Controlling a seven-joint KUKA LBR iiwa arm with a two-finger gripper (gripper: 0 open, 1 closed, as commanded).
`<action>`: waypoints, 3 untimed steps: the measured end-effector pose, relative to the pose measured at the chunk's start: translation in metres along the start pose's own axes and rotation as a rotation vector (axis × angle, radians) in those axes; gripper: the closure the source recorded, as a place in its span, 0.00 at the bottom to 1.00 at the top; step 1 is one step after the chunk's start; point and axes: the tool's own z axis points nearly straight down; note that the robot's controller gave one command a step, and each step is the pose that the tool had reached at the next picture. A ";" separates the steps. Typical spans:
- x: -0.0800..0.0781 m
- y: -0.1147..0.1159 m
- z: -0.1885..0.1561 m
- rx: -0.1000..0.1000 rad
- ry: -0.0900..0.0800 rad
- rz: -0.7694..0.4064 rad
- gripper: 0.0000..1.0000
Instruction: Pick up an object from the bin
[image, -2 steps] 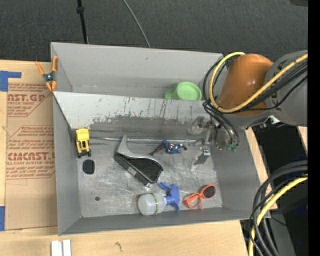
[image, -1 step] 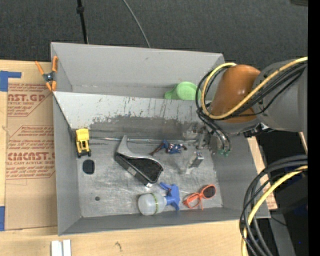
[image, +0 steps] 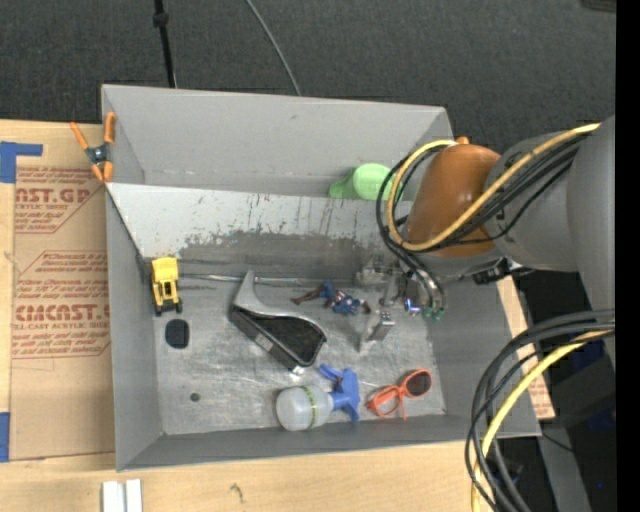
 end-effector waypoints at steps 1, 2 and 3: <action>-0.004 -0.011 -0.002 -0.005 0.012 0.018 1.00; -0.004 -0.012 -0.002 -0.005 0.010 0.018 1.00; -0.004 -0.011 -0.008 -0.002 0.008 0.017 1.00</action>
Offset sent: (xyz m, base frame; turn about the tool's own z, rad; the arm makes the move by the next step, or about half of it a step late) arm 0.0000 0.0000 0.0000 0.0000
